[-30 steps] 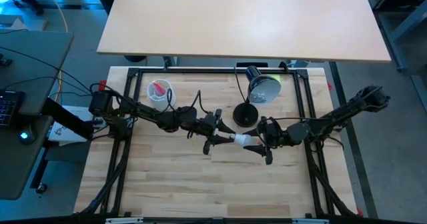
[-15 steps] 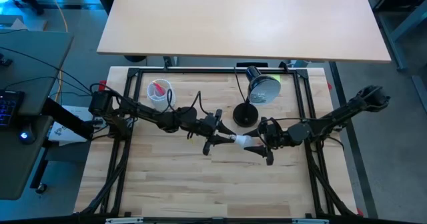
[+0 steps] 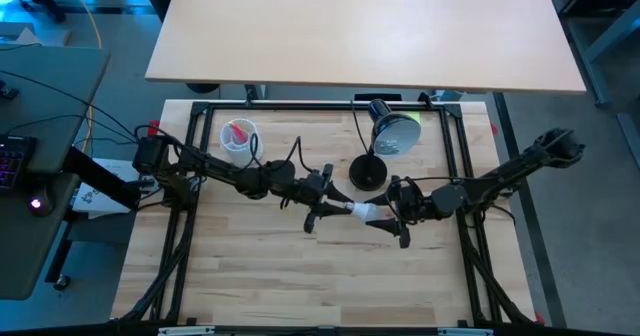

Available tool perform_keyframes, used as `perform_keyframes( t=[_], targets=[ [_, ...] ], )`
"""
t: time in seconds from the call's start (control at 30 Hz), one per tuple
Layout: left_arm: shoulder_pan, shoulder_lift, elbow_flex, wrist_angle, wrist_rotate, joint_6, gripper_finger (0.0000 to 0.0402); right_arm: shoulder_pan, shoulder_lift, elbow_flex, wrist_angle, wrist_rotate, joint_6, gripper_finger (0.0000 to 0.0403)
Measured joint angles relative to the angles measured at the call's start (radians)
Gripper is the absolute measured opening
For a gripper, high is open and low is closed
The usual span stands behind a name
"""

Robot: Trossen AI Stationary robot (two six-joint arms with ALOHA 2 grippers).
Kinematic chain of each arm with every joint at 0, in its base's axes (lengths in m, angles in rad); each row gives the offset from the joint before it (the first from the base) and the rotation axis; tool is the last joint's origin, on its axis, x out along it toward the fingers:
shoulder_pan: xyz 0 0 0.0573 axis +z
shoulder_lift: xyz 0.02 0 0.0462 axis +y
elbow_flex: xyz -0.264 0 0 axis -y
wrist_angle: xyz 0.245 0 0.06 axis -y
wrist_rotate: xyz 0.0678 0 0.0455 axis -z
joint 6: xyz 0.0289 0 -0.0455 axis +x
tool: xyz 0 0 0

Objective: Screw lightbulb
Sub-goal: Insert the light bulb into the desk lamp

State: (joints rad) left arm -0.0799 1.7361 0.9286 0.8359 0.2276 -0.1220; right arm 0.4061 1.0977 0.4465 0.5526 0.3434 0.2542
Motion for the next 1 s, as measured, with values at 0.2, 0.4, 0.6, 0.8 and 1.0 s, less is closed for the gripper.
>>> perform_keyframes(
  t=[0.2,0.4,0.6,0.8,1.0],
  targets=[
    [-0.001,0.0,-0.01,0.004,0.006,-0.017,0.0097,-0.002,0.001,0.0,-0.003,-0.021,-0.004,0.0248],
    [0.001,-0.001,-0.011,0.004,0.008,-0.023,0.0097,-0.002,0.001,0.0,-0.003,-0.025,0.002,0.0249],
    [0.007,-0.002,-0.012,0.002,0.016,-0.034,0.0097,-0.002,0.001,0.0,0.003,-0.027,0.019,0.0253],
    [0.007,-0.002,-0.012,0.001,0.018,-0.034,0.0097,-0.001,0.001,0.0,0.006,-0.042,0.034,0.0299],
    [0.006,-0.002,-0.012,0.001,0.03,-0.043,0.0097,0.004,-0.002,0.048,-0.043,-0.028,-0.072,0.0326]
  ],
)
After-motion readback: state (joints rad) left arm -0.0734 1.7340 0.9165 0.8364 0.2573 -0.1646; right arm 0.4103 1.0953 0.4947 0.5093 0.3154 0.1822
